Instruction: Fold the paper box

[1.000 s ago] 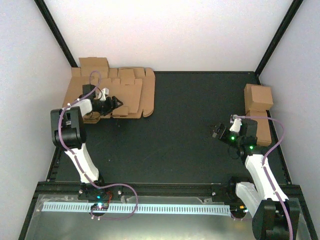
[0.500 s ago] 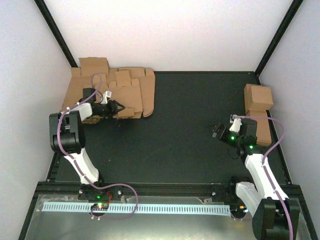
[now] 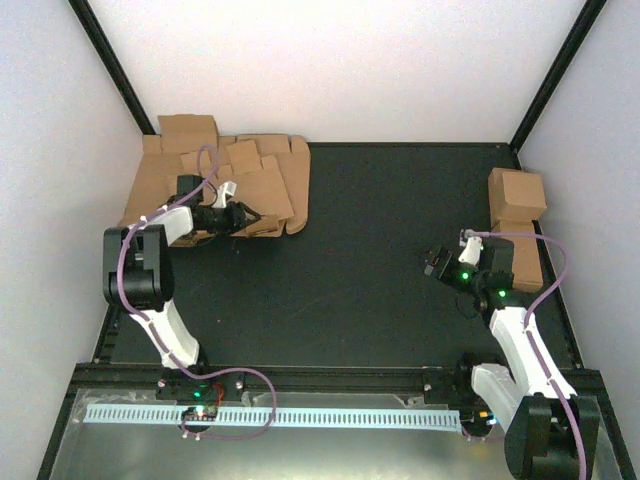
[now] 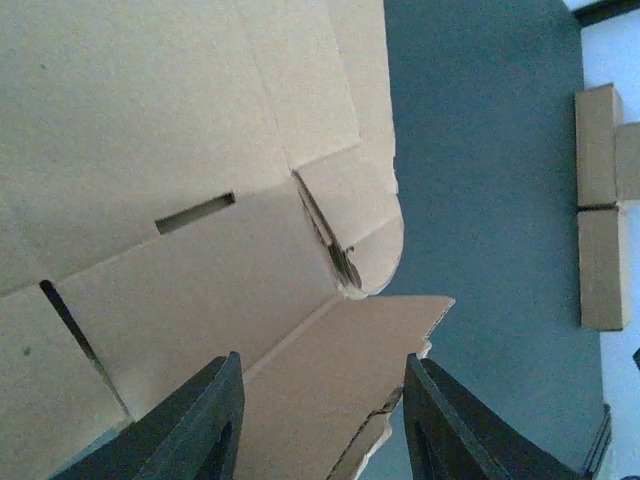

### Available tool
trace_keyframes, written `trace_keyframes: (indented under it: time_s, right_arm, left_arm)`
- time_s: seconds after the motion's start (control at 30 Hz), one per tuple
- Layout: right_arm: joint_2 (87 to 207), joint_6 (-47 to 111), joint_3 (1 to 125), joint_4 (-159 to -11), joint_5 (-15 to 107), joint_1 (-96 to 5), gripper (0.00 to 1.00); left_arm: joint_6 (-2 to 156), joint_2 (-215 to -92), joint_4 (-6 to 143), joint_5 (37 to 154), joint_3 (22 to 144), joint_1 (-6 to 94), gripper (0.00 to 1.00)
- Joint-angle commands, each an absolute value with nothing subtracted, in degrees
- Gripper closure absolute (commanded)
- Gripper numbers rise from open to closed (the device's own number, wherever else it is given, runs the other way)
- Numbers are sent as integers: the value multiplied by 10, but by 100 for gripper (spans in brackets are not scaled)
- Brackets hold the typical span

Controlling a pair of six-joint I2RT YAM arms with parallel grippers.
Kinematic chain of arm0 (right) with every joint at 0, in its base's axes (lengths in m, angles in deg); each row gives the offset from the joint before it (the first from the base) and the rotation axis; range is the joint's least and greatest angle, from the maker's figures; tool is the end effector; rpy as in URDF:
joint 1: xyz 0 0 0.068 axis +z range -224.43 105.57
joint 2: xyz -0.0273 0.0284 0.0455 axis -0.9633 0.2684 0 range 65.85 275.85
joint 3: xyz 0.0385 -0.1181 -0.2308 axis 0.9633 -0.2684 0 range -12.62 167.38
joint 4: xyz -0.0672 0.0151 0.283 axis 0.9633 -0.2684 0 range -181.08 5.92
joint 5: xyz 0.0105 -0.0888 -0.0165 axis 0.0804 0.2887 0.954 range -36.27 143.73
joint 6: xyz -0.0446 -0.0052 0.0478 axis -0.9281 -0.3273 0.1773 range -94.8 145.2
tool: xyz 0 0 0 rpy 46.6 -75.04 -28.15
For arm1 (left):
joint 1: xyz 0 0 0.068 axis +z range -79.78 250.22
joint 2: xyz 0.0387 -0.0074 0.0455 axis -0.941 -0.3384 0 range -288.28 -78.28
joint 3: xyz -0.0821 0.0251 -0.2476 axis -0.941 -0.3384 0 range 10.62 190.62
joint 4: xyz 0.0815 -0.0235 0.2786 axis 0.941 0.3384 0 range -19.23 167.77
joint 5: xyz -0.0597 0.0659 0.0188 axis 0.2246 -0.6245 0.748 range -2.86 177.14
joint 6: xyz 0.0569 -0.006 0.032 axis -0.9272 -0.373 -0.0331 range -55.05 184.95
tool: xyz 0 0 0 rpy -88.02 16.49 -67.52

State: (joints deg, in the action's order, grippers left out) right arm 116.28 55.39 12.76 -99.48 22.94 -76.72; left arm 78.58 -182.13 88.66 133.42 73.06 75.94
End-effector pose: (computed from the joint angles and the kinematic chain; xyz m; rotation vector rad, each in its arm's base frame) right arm 0.2258 0.0174 0.1690 0.3602 2.2752 0.8648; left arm 0.3855 0.0011 0.1268 -0.1288 2.4705 -1.0939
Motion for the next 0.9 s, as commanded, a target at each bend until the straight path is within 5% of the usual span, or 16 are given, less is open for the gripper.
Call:
trace_keyframes:
  time_s: [0.0, 0.33, 0.87]
  right_arm:
    - [1167, 558, 143, -981, 216, -766, 2]
    - [1174, 559, 148, -980, 211, -766, 2]
    - [1178, 556, 150, -985, 210, -766, 2]
  left_arm:
    - [748, -1806, 901, 1318, 734, 734, 54]
    - [679, -1765, 905, 1102, 743, 652, 37]
    - [606, -1825, 994, 1008, 854, 591, 70]
